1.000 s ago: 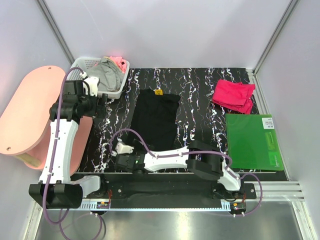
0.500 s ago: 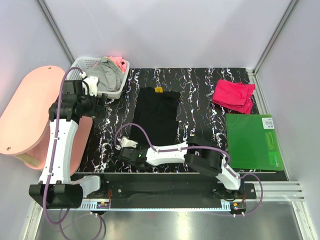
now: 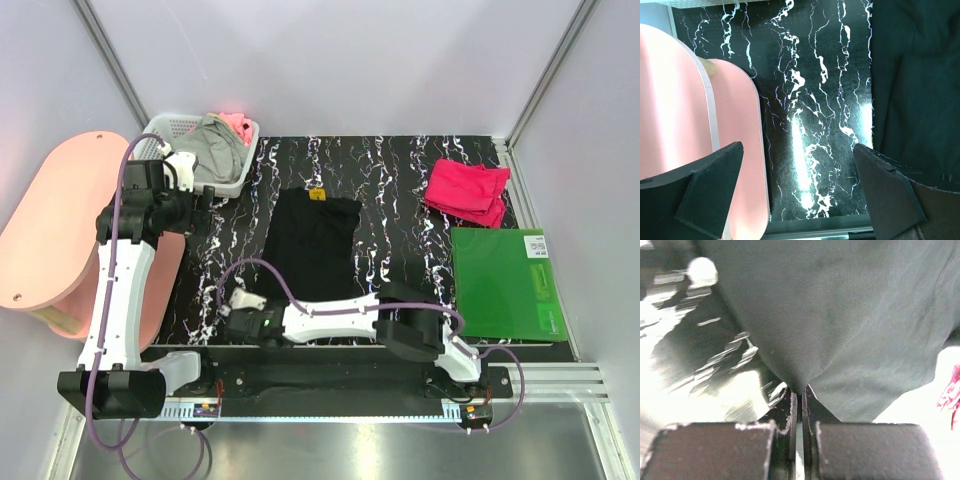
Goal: Fold and stack the t-shirts
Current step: Fold the tshirt
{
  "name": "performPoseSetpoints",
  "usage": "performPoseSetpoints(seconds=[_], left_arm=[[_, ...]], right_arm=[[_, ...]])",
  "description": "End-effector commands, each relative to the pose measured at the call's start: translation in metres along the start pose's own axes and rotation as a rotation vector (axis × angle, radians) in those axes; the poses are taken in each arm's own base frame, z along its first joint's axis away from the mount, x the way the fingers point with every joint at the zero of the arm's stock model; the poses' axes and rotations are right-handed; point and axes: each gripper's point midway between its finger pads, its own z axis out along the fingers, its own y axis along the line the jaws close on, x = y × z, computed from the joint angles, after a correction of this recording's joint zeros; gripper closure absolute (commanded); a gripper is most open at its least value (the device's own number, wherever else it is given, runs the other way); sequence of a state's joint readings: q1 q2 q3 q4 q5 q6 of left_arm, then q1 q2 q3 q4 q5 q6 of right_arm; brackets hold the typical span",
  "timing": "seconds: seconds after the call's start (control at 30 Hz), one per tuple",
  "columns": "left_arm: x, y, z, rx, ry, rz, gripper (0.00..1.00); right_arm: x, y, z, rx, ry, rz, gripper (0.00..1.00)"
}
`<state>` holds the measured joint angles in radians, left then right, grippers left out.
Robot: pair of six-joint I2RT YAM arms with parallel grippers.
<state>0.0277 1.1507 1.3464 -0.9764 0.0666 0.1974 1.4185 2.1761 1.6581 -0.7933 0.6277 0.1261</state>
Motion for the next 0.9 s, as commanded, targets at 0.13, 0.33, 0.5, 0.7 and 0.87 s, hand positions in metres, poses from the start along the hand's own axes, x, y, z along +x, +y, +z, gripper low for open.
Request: performPoseSetpoints(seconds=[0.13, 0.33, 0.5, 0.7, 0.87], left_arm=[[-0.016, -0.001, -0.016, 0.01, -0.088, 0.012, 0.01], [-0.017, -0.001, -0.017, 0.009, -0.091, 0.02, 0.01], [-0.02, 0.001, -0.019, 0.005, -0.095, 0.023, 0.01], [-0.024, 0.001, -0.021, 0.005, -0.094, 0.023, 0.01], [-0.025, 0.001, -0.019, 0.01, -0.084, 0.026, 0.01]], right_arm=[[-0.021, 0.031, -0.11, -0.143, -0.094, 0.034, 1.0], [-0.04, 0.012, -0.145, -0.183, -0.173, 0.091, 1.0], [-0.061, -0.019, -0.161, -0.17, -0.243, 0.109, 1.0], [-0.084, -0.074, -0.147, -0.166, -0.289, 0.192, 1.0], [-0.091, -0.125, -0.114, -0.136, -0.297, 0.279, 1.0]])
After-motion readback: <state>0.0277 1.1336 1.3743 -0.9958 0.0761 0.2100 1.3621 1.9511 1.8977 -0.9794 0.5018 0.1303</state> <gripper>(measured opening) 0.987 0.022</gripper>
